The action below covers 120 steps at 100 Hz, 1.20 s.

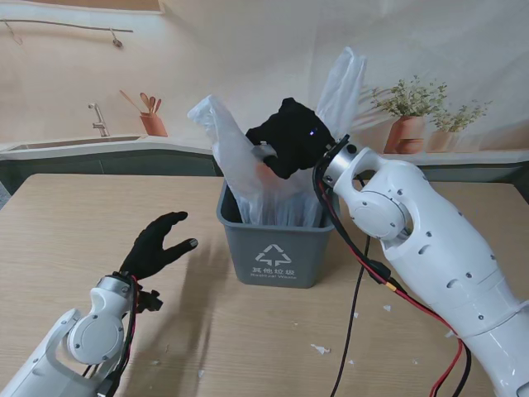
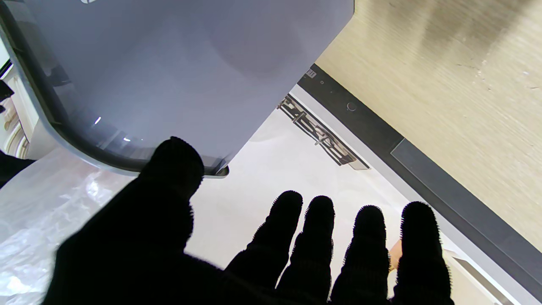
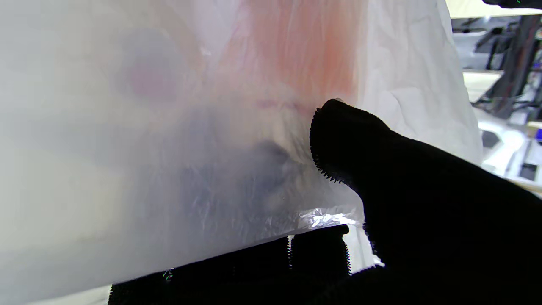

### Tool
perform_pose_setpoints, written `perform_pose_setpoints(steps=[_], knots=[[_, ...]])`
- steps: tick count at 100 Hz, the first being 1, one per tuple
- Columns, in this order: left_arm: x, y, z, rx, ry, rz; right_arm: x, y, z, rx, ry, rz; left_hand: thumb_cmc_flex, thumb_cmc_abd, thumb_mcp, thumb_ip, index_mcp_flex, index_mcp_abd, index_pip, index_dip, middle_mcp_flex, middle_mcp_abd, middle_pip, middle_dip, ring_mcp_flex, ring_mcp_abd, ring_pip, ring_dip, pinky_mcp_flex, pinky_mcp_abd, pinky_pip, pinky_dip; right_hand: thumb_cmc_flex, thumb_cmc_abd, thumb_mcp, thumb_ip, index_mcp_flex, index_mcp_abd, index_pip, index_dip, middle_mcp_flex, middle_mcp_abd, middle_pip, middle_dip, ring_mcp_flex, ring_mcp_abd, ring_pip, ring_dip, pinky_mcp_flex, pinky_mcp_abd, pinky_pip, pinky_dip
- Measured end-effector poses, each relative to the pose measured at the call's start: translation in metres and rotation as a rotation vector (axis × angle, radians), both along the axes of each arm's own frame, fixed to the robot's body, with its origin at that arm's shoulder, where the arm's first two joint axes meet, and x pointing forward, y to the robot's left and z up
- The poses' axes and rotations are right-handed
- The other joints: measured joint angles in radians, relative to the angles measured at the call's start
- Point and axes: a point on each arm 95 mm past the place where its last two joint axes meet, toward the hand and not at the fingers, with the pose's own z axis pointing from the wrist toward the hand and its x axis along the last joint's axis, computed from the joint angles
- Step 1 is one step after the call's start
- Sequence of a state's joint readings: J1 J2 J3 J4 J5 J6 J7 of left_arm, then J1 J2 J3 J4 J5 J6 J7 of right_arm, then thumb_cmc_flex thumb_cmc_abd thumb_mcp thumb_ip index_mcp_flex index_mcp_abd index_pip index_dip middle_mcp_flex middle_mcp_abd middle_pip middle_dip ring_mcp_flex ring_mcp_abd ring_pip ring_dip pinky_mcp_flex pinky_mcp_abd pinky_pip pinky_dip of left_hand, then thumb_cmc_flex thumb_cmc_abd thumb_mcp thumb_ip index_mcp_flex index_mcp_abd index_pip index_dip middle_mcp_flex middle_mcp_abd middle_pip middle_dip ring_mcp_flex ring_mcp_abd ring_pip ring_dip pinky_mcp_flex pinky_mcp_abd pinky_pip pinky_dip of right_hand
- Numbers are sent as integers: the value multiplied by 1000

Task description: Fit the garbage bag over the bin

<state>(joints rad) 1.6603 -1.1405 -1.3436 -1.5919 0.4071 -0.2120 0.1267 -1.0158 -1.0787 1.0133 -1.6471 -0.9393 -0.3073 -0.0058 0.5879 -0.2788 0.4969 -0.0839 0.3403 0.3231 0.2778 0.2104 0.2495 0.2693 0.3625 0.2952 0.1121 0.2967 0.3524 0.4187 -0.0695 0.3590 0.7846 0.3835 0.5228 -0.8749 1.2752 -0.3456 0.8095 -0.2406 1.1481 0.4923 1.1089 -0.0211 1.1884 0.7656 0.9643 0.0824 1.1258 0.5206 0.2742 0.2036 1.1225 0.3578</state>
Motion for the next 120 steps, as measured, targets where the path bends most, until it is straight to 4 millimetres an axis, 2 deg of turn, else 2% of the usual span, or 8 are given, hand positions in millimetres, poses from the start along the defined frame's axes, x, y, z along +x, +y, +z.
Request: perform_pose_setpoints(steps=[64,84,91,94,98,104,116,120], knots=[[-2,-7,-1,-5,22,-21,-16,25,-55,101,12,-371,0,0,0,0,3,0,0,0,0,0,0,0,0,0,0,0,0,0,0,0,15,1,0,0,-7,28,16,-15,-1,0,0,-31,0,0,3,1,13,-17,-11,0],[-2,-6,-1,-1,17,-17,-19,28,-70,122,65,-375,0,0,0,0,3,0,0,0,0,0,0,0,0,0,0,0,0,0,0,0,15,29,-39,0,-80,66,13,-89,-48,0,10,-41,-24,-2,3,1,0,-30,-11,0],[-2,-6,-1,0,16,-17,-24,29,-72,123,54,-384,0,0,0,0,3,0,0,0,0,0,0,0,0,0,0,0,0,0,0,0,-9,66,-67,0,-142,110,-31,-120,-142,0,12,-54,-93,-3,-10,10,-38,-31,-26,-5],[-2,-6,-1,2,17,-19,-27,29,-72,131,55,-387,0,0,0,0,3,0,0,0,0,0,0,0,0,0,0,0,0,0,0,0,-33,106,-77,41,-177,146,-97,-107,-218,3,13,-72,-148,-3,-33,21,-66,-31,-45,-15],[-2,-6,-1,5,19,-22,-32,30,-72,140,59,-392,0,0,0,0,3,0,0,0,0,0,0,0,0,0,0,0,0,0,0,0,-63,147,-82,129,-246,192,-184,-49,-341,24,-1,-91,-243,2,-82,24,-108,-31,-75,-30],[-2,-7,-1,8,22,-26,-40,30,-72,142,63,-394,0,0,0,0,3,0,0,0,0,0,0,0,0,0,0,0,0,0,0,0,-90,186,-115,180,-368,240,-248,-37,-511,43,-43,-148,-371,11,-155,24,-159,-31,-113,-53],[-3,-8,-1,13,20,-30,-52,27,-72,139,74,-400,0,0,0,0,3,0,0,0,0,0,0,0,0,0,0,0,0,0,0,0,-144,235,-200,180,-621,305,-326,-96,-843,68,-153,-293,-597,23,-341,-44,-249,-40,-228,-85],[-3,-8,0,14,17,-33,-56,26,-71,145,89,-399,0,0,0,0,3,0,0,0,0,0,0,0,0,0,0,0,0,0,0,0,-160,245,-222,180,-668,320,-365,-122,-891,77,-239,-345,-647,24,-395,-70,-258,-40,-262,-85]])
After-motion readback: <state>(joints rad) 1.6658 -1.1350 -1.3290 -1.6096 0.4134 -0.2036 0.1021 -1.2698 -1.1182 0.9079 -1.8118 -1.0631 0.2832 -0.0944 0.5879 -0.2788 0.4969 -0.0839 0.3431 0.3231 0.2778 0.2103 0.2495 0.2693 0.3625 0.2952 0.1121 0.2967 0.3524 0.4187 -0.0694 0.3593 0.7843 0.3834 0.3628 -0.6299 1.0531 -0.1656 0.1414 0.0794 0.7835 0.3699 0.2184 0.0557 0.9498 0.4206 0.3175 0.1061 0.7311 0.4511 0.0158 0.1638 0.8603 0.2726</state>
